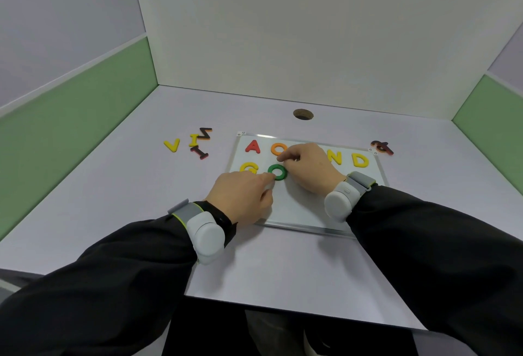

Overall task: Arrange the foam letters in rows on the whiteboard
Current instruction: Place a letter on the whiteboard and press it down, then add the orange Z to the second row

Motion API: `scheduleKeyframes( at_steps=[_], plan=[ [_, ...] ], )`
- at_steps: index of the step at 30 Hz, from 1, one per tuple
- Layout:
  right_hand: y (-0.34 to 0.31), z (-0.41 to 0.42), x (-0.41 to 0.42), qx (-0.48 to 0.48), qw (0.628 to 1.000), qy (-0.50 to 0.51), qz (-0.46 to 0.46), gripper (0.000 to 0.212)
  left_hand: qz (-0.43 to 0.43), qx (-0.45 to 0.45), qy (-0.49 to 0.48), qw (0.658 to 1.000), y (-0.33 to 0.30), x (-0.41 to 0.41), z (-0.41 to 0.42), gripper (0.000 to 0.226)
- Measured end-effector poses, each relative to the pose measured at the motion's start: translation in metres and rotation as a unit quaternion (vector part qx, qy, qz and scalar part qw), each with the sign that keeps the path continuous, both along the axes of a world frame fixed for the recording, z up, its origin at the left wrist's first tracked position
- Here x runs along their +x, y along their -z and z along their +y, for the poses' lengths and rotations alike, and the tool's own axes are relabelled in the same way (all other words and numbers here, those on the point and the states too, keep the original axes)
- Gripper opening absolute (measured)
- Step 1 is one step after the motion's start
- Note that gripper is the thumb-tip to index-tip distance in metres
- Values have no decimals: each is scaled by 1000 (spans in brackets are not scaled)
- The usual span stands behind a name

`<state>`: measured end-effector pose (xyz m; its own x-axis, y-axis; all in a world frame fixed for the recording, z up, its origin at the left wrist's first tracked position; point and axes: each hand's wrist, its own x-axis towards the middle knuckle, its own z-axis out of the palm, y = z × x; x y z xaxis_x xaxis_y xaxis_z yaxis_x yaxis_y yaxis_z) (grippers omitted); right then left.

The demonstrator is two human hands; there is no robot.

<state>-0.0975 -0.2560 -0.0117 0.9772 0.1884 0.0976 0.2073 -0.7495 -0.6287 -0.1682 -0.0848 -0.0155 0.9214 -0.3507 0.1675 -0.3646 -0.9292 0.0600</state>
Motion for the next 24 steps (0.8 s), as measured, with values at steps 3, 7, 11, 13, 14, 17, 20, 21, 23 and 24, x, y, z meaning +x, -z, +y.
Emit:
scheduleKeyframes(
  at_steps=[3,7,11,13,14,17,20,21,23,24],
  plan=[
    [-2,8,4,13,1000,0,-4,29,-2,-23,-21,1000,-2,5,8,32],
    [-5,30,13,25,999,-21,-12,31,2,-47,-68,997,-3,17,30,35],
    [-6,54,23,23,998,-39,-38,27,6,-62,-126,990,-4,32,52,38],
    [-6,68,30,22,998,-43,-49,25,6,-71,-160,985,-4,43,67,38],
    [-6,75,33,21,997,-45,-54,25,2,-78,-176,981,-4,49,75,37],
    [-7,96,45,14,997,-61,-48,26,-13,-102,-216,971,-5,67,93,35],
    [-8,113,55,3,997,-68,-29,31,-14,-100,-226,969,-7,86,106,32],
    [-9,119,59,-2,997,-70,-21,34,-14,-92,-229,969,-7,93,109,31],
    [-8,131,67,-18,997,-78,-10,39,-17,-74,-243,967,-7,105,115,32],
    [-7,136,71,-24,997,-80,-7,42,-17,-70,-248,966,-7,110,116,33]
  ],
)
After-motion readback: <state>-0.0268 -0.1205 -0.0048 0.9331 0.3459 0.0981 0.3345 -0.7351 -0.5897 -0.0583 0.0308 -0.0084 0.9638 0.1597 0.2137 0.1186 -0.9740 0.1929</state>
